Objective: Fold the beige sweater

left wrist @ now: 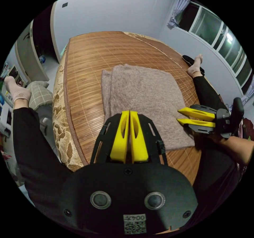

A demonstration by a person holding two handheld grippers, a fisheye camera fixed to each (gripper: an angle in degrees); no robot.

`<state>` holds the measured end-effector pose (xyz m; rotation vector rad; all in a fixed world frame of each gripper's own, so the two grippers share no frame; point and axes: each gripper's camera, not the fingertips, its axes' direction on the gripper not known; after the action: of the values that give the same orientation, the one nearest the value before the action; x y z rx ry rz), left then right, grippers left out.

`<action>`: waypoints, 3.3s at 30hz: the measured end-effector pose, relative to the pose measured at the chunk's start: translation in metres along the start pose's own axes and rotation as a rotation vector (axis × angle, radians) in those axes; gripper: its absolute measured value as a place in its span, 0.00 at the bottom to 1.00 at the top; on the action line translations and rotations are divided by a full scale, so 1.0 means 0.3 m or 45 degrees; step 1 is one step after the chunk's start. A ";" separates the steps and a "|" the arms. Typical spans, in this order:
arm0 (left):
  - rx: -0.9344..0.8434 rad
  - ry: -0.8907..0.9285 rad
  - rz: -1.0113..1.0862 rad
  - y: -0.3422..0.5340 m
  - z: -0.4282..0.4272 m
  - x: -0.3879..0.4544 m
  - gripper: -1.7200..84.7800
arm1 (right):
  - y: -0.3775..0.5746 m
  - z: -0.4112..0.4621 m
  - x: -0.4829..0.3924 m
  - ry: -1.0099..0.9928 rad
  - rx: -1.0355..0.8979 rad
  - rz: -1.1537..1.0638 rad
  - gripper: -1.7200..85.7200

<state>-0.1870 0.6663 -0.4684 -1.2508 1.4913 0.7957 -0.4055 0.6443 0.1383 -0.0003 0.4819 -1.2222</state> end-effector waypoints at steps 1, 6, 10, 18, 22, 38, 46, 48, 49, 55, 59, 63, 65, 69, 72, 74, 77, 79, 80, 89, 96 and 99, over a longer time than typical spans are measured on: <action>-0.002 0.006 0.002 0.001 0.004 -0.006 0.03 | 0.003 0.007 0.015 -0.023 0.005 0.013 0.11; 0.001 -0.059 0.045 0.001 0.013 0.006 0.03 | 0.011 0.025 0.073 -0.087 0.027 0.069 0.11; 0.005 -0.036 0.040 0.002 0.017 -0.016 0.03 | 0.031 -0.007 0.195 -0.260 0.008 0.267 0.15; 0.016 -0.004 0.017 0.006 0.022 -0.060 0.03 | 0.205 -0.006 0.454 -0.550 -0.062 0.924 0.18; 0.017 0.034 -0.009 0.009 0.026 -0.096 0.03 | 0.258 0.084 0.556 -0.735 -0.185 1.095 0.20; 0.024 0.180 -0.114 0.027 0.043 -0.254 0.03 | 0.286 0.295 0.677 -1.132 -0.143 1.196 0.17; 0.025 0.185 -0.121 0.036 0.041 -0.322 0.03 | 0.307 0.326 0.665 -1.172 -0.080 1.201 0.16; 0.027 0.187 -0.125 0.038 0.039 -0.341 0.03 | 0.307 0.326 0.661 -1.150 -0.083 1.190 0.15; 0.027 0.184 -0.126 0.040 0.038 -0.352 0.03 | 0.301 0.325 0.660 -1.140 -0.086 1.181 0.16; 0.036 0.182 -0.133 0.049 0.027 -0.423 0.05 | 0.275 0.327 0.649 -1.036 -0.162 1.133 0.11; 0.080 0.430 -0.298 0.070 0.005 -0.541 0.11 | 0.286 0.329 0.669 -1.194 -0.120 1.257 0.09; 0.194 0.791 -0.558 0.145 -0.040 -0.656 0.16 | 0.280 0.290 0.687 -1.306 -0.017 1.315 0.09; 0.230 0.952 -0.662 0.190 -0.072 -0.695 0.18 | 0.266 0.262 0.703 -1.357 0.041 1.343 0.09; 0.184 0.990 -0.651 0.212 -0.124 -0.705 0.22 | 0.234 0.223 0.728 -1.420 0.125 1.372 0.09; 0.150 1.075 -0.686 0.229 -0.128 -0.732 0.27 | 0.206 0.202 0.745 -1.464 0.169 1.392 0.09; 0.158 1.174 -0.769 0.260 -0.105 -0.761 0.28 | 0.188 0.187 0.753 -1.475 0.180 1.389 0.09; 0.151 1.252 -0.835 0.284 -0.061 -0.778 0.28 | 0.192 0.169 0.757 -1.470 0.188 1.398 0.09; 0.130 1.278 -0.843 0.286 -0.039 -0.780 0.29 | 0.207 0.162 0.761 -1.470 0.193 1.415 0.09; 0.119 1.282 -0.841 0.283 -0.031 -0.781 0.29 | 0.219 0.158 0.765 -1.473 0.200 1.428 0.09; 0.076 1.321 -0.853 0.279 -0.025 -0.771 0.30 | 0.282 0.118 0.814 -1.506 0.264 1.487 0.08; 0.038 1.352 -0.781 0.251 -0.058 -0.717 0.30 | 0.291 0.056 0.865 -1.519 0.328 1.497 0.08; -0.005 1.433 -0.853 0.274 0.025 -0.669 0.31 | 0.298 0.028 0.865 -1.517 0.341 1.495 0.08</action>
<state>-0.2693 0.7560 -0.2888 -2.1962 1.6641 -0.4629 -0.2562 0.4404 0.0312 -0.1823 -0.6868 0.0178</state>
